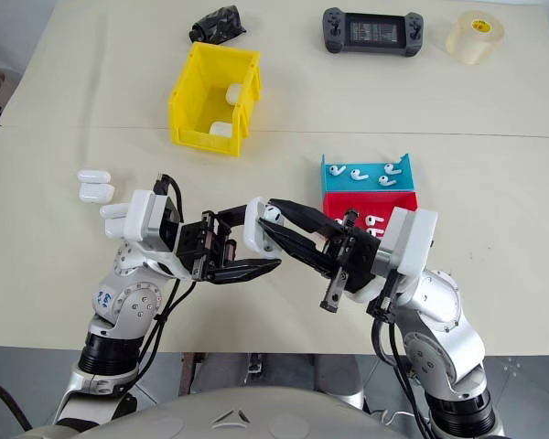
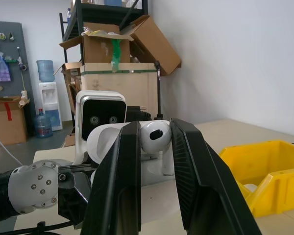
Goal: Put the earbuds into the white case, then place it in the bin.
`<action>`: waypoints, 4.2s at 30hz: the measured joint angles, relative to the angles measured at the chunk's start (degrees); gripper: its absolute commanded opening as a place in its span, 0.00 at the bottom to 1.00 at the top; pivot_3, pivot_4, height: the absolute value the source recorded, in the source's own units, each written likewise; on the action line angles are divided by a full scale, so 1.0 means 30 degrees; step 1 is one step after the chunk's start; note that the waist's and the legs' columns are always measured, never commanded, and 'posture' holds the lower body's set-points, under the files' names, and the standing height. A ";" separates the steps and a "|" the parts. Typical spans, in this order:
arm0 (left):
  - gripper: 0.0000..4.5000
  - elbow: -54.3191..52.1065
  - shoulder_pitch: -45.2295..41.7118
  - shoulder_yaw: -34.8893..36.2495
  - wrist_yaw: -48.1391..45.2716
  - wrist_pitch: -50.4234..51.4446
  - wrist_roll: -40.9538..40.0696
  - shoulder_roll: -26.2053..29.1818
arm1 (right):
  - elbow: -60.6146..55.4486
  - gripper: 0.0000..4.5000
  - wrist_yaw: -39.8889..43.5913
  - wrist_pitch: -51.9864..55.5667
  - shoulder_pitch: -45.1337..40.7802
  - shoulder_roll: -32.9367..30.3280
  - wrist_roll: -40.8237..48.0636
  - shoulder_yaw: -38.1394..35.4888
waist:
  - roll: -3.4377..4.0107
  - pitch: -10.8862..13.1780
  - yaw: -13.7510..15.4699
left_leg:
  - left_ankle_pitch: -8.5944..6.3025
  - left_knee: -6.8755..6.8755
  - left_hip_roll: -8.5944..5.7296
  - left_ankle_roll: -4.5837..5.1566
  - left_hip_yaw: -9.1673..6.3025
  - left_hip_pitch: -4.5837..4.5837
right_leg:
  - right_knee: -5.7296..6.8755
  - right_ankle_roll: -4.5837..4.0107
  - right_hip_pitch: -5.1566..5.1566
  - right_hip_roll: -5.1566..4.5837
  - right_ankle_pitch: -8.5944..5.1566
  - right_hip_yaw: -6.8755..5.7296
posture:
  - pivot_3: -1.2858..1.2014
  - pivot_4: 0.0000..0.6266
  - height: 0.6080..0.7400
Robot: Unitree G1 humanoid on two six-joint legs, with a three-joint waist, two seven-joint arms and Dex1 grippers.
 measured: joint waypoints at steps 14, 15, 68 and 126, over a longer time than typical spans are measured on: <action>0.62 0.0047 0.0000 0.0115 -0.0688 -0.0471 0.0013 -0.0261 | 0.0669 0.99 -0.0032 0.0666 -0.0451 -0.0327 0.1051 -0.1261 | -0.0002 0.0001 0.0010 | -0.0001 -0.0006 0.0001 0.0003 -0.0001 -0.0002 | -0.0019 0.0000 0.0005 -0.0003 0.0000 0.0000 | 0.52 0.24 1.00; 0.62 0.0055 0.0004 0.0138 -0.0645 -0.0499 0.0014 -0.0276 | 0.0678 0.99 -0.0045 0.0664 -0.0450 -0.0352 0.1059 -0.1405 | -0.0002 0.0001 0.0006 | -0.0001 -0.0007 0.0001 0.0003 -0.0001 -0.0002 | -0.0019 0.0000 0.0005 -0.0003 0.0000 0.0000 | 0.52 0.24 1.00; 0.62 0.1513 0.0581 -0.1113 -0.0332 -0.4070 0.2237 -0.0485 | 2.2086 0.99 0.9107 0.6233 -1.9279 -0.6727 -1.3816 0.6267 | 0.0090 0.0076 -0.0020 | 0.0041 0.0099 -0.0035 -0.0034 0.0013 -0.0314 | 0.0073 0.0026 -0.0304 -0.0007 0.0015 -0.0047 | 0.52 0.24 1.00; 0.62 0.1729 -0.0932 -0.0346 -0.0199 -0.2684 0.1356 -0.0256 | 0.0717 0.12 0.1405 1.1348 -0.3764 0.0739 0.4850 -0.8752 | 0.0091 0.0076 0.0360 | 0.0046 0.0177 -0.0042 -0.0037 0.0020 -0.0289 | 0.0168 0.0040 -0.0277 0.0002 0.0022 0.0005 | 0.52 0.24 1.00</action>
